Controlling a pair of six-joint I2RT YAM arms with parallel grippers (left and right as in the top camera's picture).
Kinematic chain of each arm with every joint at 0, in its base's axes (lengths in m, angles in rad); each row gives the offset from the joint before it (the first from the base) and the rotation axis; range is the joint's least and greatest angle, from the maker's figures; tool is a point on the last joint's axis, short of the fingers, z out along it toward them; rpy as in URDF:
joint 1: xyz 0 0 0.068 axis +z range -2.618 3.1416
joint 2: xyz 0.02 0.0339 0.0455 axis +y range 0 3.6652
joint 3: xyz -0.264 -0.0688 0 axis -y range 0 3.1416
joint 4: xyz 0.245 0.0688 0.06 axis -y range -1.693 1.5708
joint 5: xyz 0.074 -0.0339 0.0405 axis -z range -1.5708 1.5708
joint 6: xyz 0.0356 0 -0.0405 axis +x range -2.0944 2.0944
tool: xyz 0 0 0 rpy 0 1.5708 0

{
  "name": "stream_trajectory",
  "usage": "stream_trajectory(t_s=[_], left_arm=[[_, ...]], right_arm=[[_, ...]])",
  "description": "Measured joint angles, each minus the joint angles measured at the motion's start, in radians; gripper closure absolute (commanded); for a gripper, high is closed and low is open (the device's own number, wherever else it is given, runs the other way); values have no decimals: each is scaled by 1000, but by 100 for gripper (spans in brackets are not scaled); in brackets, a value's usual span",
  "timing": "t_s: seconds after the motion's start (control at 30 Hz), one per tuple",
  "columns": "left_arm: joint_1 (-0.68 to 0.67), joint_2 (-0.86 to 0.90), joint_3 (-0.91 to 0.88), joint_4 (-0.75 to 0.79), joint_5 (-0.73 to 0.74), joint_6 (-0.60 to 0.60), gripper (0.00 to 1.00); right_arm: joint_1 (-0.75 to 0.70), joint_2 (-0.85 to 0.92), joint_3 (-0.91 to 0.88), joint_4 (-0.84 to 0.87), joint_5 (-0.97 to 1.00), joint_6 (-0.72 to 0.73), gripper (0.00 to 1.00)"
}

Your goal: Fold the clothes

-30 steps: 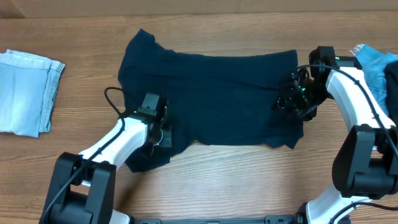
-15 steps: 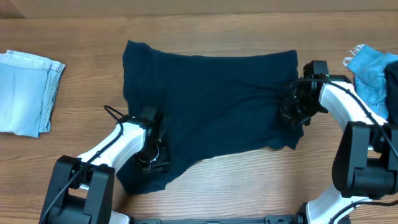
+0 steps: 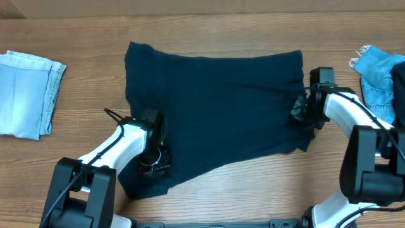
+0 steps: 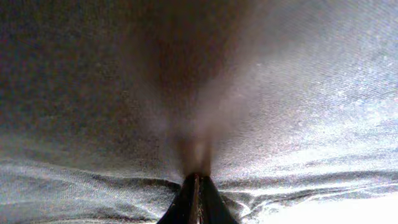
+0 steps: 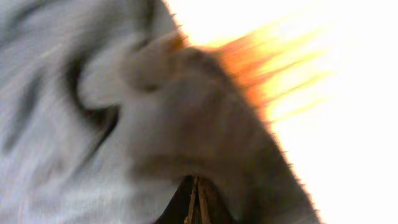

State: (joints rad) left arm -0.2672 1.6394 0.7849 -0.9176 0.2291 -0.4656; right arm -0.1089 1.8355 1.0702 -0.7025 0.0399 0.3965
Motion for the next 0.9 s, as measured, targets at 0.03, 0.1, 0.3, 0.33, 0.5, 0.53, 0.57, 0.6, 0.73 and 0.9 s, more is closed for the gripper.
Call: stream_trajectory(t_s=[0.03, 0.1, 0.3, 0.33, 0.5, 0.53, 0.57, 0.6, 0.73, 0.9], left_arm=[[0, 0, 0, 0, 0, 0, 95], [0, 0, 0, 0, 0, 0, 95], [0, 0, 0, 0, 0, 0, 95], [0, 0, 0, 0, 0, 0, 95], [0, 0, 0, 0, 0, 0, 94], [0, 0, -1, 0, 0, 0, 93], [0, 0, -1, 0, 0, 0, 93], [0, 0, -1, 0, 0, 0, 93], [0, 0, -1, 4, 1, 0, 92], [0, 0, -1, 2, 3, 1, 92]], right_arm=[[-35, 0, 1, -10, 28, 12, 86], [-98, 0, 12, -59, 39, 29, 74], [-167, 2, 143, -233, 15, 6, 46], [-163, -4, 176, -241, 3, -3, 43], [-137, -109, 267, -369, -75, -32, 37], [-132, -132, 271, -385, -97, -36, 38], [-130, -143, 272, -372, -133, -51, 41], [-127, -142, 268, -339, -169, -68, 45], [-55, -117, 232, -129, -296, -112, 83], [53, 22, 203, -6, -319, -96, 94]])
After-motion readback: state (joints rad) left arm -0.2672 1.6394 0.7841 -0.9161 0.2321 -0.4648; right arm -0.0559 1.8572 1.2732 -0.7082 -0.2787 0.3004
